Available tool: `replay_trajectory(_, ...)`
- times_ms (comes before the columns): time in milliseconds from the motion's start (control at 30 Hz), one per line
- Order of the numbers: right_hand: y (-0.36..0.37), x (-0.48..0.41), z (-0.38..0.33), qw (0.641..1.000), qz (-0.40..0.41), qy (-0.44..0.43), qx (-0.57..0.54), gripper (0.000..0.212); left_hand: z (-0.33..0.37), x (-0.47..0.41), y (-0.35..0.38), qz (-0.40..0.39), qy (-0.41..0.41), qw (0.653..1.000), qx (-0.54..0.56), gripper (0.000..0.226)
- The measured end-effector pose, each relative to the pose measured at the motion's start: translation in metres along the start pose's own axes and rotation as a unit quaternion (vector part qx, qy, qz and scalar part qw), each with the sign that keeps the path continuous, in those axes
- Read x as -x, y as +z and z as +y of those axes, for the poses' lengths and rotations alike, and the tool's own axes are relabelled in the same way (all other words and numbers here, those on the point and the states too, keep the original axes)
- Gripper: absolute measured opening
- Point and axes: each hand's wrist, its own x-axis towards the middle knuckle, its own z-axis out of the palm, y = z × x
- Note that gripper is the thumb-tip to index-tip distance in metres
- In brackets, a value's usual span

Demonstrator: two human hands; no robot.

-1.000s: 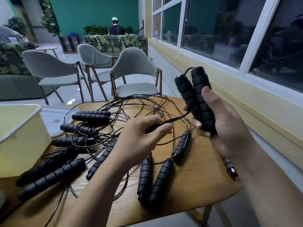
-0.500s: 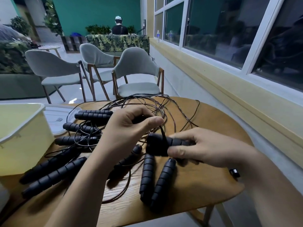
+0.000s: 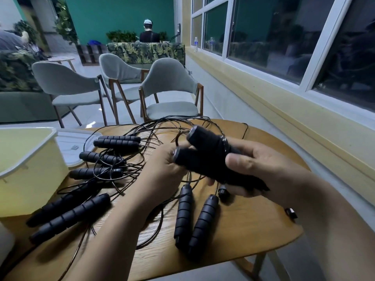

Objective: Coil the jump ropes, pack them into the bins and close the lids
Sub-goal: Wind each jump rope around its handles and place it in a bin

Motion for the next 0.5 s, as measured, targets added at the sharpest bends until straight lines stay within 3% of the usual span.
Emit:
replay_trajectory(67,-0.001,-0.001,0.0,0.999,0.04,-0.026,-0.02,0.083,0.0,0.0,0.009,-0.007,-0.008,0.999,-0.046,0.059)
replay_trajectory(200,-0.002,-0.004,-0.001,0.99,0.128,-0.056,-0.033,0.05,-0.008,-0.001,0.016,-0.006,0.028,0.994,-0.104,0.038)
replay_trajectory(367,-0.003,-0.006,0.001,0.967,0.234,-0.084,-0.048,0.043,-0.014,-0.003,0.019,0.005,0.016,0.992,-0.126,0.034)
replay_trajectory(500,-0.002,-0.01,0.003,0.942,0.323,-0.087,0.0,0.029,-0.013,-0.004,0.02,0.008,0.035,0.984,-0.172,0.032)
